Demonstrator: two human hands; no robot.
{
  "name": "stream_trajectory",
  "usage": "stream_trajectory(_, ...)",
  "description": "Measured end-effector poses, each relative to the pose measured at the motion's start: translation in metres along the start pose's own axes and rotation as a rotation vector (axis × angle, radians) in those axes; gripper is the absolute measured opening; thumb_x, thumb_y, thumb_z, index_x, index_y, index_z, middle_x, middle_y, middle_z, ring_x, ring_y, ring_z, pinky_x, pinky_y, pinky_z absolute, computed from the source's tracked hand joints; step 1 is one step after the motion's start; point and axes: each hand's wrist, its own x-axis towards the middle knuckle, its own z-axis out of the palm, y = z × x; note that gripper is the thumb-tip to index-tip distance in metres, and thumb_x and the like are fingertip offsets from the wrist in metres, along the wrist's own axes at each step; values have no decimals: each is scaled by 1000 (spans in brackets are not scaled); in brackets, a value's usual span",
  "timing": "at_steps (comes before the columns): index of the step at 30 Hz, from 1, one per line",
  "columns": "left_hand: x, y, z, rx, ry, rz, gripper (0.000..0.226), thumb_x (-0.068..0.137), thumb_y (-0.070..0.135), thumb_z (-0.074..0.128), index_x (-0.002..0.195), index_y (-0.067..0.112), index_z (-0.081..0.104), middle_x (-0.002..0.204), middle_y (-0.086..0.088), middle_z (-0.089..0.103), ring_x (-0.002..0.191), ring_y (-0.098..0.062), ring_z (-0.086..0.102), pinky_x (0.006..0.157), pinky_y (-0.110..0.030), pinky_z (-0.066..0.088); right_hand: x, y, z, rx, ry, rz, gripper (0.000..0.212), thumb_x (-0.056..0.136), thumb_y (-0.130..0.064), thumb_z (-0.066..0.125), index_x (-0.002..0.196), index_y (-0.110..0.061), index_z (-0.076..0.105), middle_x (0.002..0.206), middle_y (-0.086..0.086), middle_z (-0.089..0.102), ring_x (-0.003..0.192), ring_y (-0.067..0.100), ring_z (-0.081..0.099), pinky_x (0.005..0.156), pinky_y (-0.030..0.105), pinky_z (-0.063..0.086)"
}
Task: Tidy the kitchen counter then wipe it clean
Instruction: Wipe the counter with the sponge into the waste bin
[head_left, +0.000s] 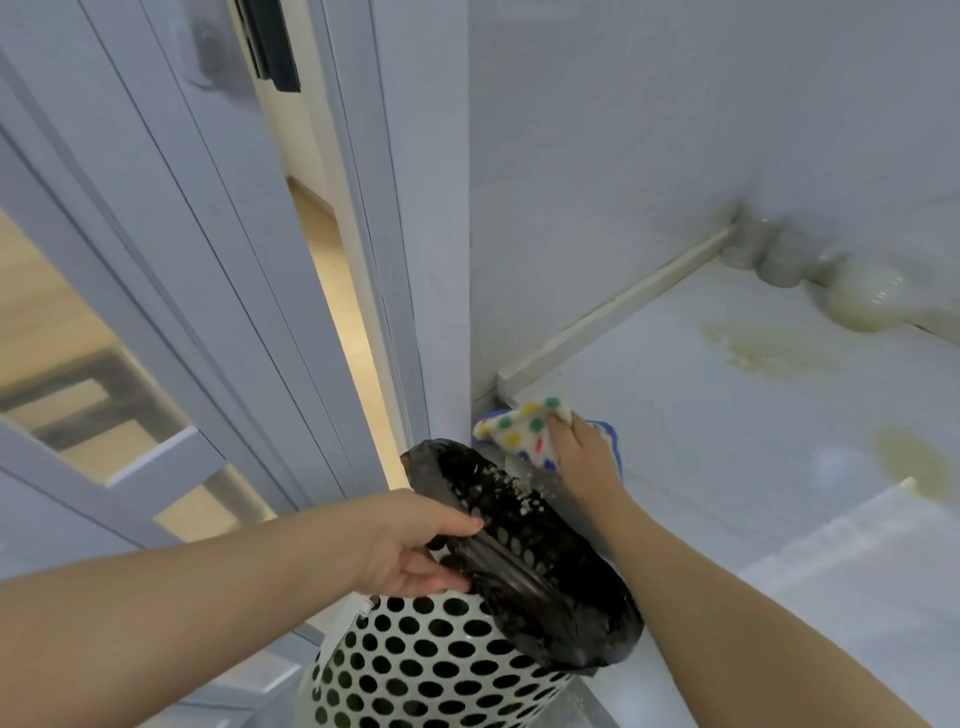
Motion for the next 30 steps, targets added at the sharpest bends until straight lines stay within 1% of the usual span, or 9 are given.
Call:
stream_trajectory(5, 1, -9, -2, 12, 14, 7, 42, 88, 24, 64, 126, 11, 53, 117, -16, 63, 69, -16, 67, 37, -15, 44, -32, 16, 24, 394, -114, 227, 26, 99, -22, 42, 103, -6, 62, 107, 19, 65, 94, 28, 64, 77, 35, 52)
stream_trajectory(8, 0, -12, -3, 6, 27, 6, 43, 88, 23, 65, 126, 9, 52, 110, -15, 64, 69, -17, 67, 37, -15, 44, -45, 22, 28, 511, -115, 344, 23, 98, -22, 42, 100, -8, 60, 92, 12, 66, 78, 21, 63, 62, 26, 49)
stream_trajectory(12, 0, -14, -3, 21, 49, 8, 50, 88, 23, 65, 131, 8, 47, 125, -19, 58, 61, -17, 68, 34, -14, 42, -33, 13, 10, 758, 88, 385, 33, 97, -30, 45, 112, -4, 59, 95, 14, 65, 87, 30, 63, 78, 37, 52)
stream_trajectory(16, -5, -12, -2, -4, 35, 5, 53, 89, 29, 62, 134, 7, 43, 114, -23, 60, 59, -18, 68, 34, -15, 43, -15, -7, -19, 909, 401, 248, 28, 97, -30, 43, 112, -11, 57, 122, 15, 61, 108, 32, 60, 93, 47, 49)
stream_trajectory(18, -8, -11, -2, -18, 26, 0, 49, 91, 33, 59, 130, 7, 45, 100, -23, 63, 69, -19, 67, 36, -16, 46, -12, -18, -32, 798, 619, 149, 32, 99, -30, 37, 121, -11, 51, 117, 5, 59, 106, 23, 57, 94, 37, 47)
stream_trajectory(21, -9, -11, -5, -31, 15, -6, 44, 93, 37, 55, 125, 8, 47, 86, -21, 63, 74, -19, 66, 38, -16, 47, -4, -19, -42, 479, 808, 57, 25, 101, -26, 31, 108, -7, 46, 87, 2, 52, 90, 24, 50, 76, 30, 36)
stream_trajectory(23, -7, -11, -6, -20, 4, -20, 40, 94, 37, 54, 120, 8, 47, 105, -24, 63, 71, -18, 68, 39, -17, 49, 9, -10, -39, 305, 722, 77, 32, 100, -19, 31, 127, -3, 40, 111, 14, 56, 104, 31, 54, 81, 32, 38)
stream_trajectory(26, -2, -11, -8, -8, 7, -24, 46, 92, 37, 56, 126, 9, 44, 125, -24, 57, 57, -15, 69, 42, -16, 50, 24, 13, -23, -151, 390, 119, 55, 96, -10, 36, 148, -8, 18, 145, 16, 38, 123, 36, 46, 99, 41, 39)
stream_trajectory(30, 5, -10, -9, -20, 4, -35, 41, 92, 35, 56, 123, 10, 44, 130, -23, 53, 60, -14, 69, 42, -16, 49, 46, 16, -13, -668, 196, 26, 63, 96, -14, 35, 150, -10, 4, 157, 13, 9, 144, 29, 15, 116, 43, 18)
